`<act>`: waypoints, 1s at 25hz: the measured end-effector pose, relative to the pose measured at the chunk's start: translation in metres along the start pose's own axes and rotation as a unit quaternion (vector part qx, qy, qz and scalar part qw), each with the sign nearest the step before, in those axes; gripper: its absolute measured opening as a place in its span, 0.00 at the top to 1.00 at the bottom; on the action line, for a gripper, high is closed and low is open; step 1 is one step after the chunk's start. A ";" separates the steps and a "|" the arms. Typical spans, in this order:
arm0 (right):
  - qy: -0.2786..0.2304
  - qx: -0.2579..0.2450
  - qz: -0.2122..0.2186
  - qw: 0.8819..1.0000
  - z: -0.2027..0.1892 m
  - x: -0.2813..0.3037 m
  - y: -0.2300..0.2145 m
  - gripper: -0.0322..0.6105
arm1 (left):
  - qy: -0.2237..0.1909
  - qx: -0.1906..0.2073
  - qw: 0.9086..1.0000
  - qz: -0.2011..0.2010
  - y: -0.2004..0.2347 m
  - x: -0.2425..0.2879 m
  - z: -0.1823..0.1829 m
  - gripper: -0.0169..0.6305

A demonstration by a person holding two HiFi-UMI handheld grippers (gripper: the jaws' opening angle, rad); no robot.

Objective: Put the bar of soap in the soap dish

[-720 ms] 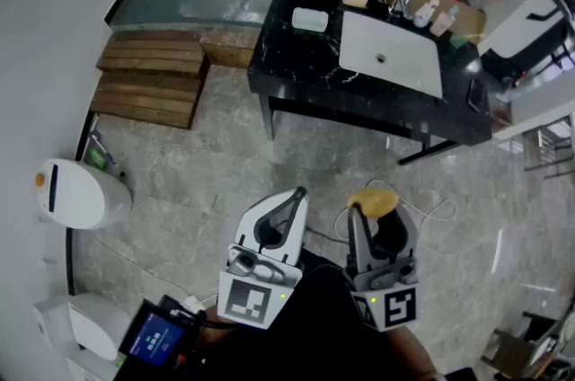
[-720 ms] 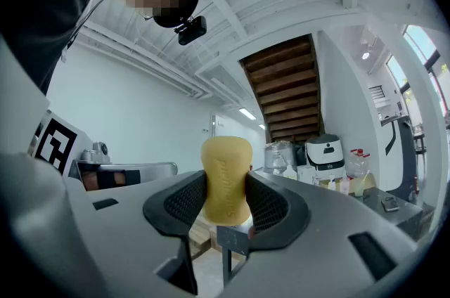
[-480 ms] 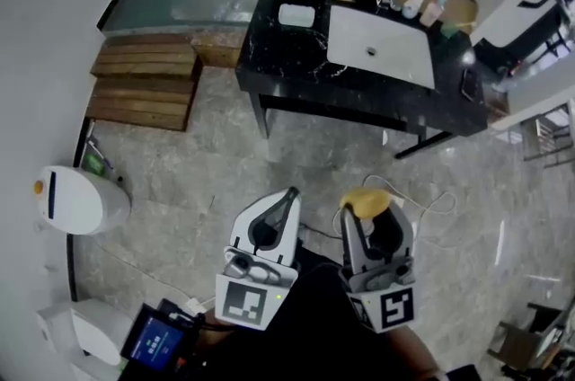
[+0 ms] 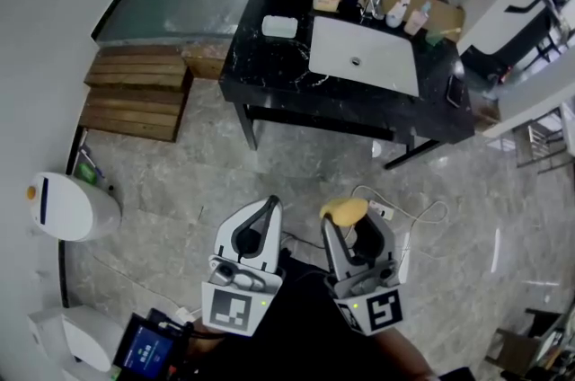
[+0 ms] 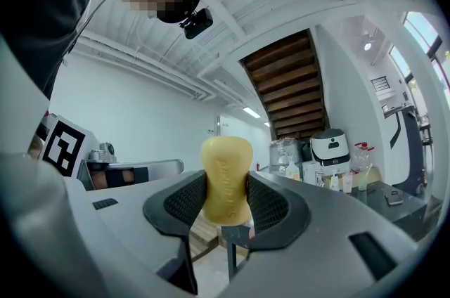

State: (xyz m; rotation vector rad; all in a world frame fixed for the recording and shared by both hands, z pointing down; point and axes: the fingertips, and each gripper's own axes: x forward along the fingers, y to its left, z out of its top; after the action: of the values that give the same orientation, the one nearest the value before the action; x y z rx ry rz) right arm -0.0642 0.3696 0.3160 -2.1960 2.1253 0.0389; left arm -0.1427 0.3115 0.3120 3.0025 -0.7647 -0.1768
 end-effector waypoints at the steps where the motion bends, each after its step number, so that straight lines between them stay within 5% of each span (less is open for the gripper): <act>1: 0.000 -0.001 -0.001 1.000 0.001 -0.002 -0.002 0.68 | -0.001 0.001 1.000 0.002 -0.002 0.001 0.000 0.97; 20: 0.003 0.010 -0.024 1.000 -0.006 -0.015 -0.045 0.68 | 0.006 -0.025 0.999 0.037 0.004 0.026 -0.009 0.97; 25: 0.014 0.008 -0.035 0.999 -0.008 -0.010 -0.058 0.68 | 0.012 -0.036 0.999 0.020 0.002 0.046 -0.019 0.97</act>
State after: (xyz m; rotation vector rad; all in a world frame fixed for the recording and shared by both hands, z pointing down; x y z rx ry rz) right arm -0.0070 0.3811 0.3272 -2.2731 2.0531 -0.0137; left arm -0.1013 0.2881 0.3260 2.9146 -0.7963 -0.1616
